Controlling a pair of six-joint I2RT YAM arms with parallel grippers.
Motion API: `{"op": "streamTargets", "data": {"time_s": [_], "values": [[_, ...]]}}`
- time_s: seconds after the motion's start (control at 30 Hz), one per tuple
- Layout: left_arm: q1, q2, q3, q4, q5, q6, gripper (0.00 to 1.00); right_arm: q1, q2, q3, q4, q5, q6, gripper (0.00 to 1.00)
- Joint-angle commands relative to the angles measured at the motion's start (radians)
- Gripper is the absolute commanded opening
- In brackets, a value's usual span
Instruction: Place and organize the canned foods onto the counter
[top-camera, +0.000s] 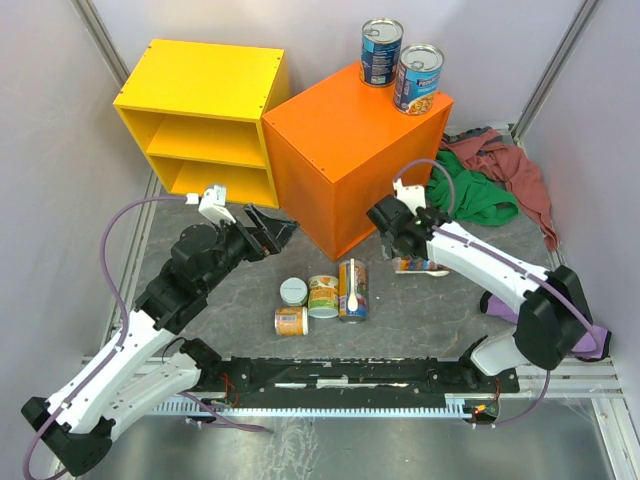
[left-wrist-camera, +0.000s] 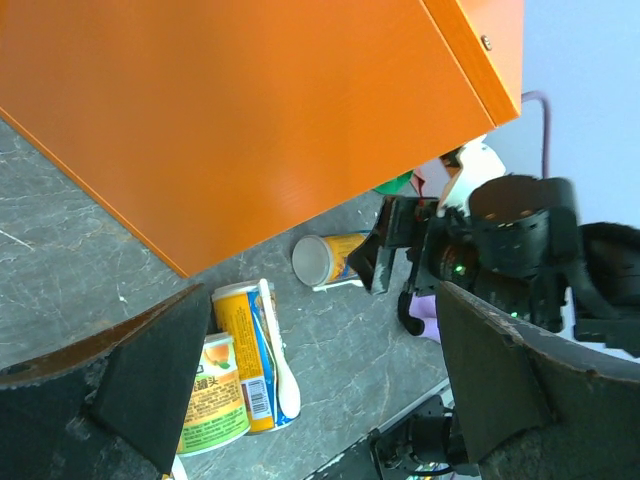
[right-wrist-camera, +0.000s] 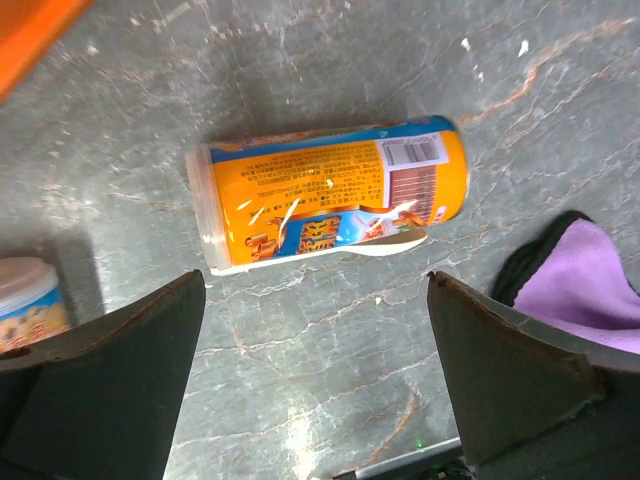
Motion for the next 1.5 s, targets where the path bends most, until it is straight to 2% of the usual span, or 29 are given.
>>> {"op": "streamTargets", "data": {"time_s": [0.0, 0.07, 0.2, 0.33, 0.6, 0.93, 1.47], "values": [[-0.004, -0.032, -0.020, 0.079, 0.021, -0.031, 0.99, 0.006, -0.071, 0.122, -0.134, 0.026, -0.013, 1.00], [-0.004, -0.038, -0.029, 0.088, 0.024, -0.031, 0.99, 0.004, -0.088, 0.146, -0.170, 0.020, 0.073, 1.00], [-0.004, -0.048, -0.042, 0.106, 0.032, -0.023, 0.99, 0.006, -0.089, 0.170, -0.268, -0.025, 0.412, 0.99], [-0.004, -0.056, -0.051, 0.113, 0.043, -0.019, 0.99, 0.012, -0.147, 0.078, -0.215, -0.088, 0.655, 0.98], [-0.004, -0.070, -0.055, 0.112, 0.056, 0.009, 0.99, 0.013, -0.198, -0.032, -0.137, -0.032, 0.979, 1.00], [-0.004, -0.075, -0.055, 0.111, 0.065, 0.051, 0.99, 0.006, -0.103, -0.060, -0.058, -0.021, 1.115, 0.99], [-0.004, -0.085, -0.092, 0.134, 0.061, 0.088, 0.99, -0.065, 0.054, -0.082, 0.045, -0.102, 1.092, 1.00]]}}
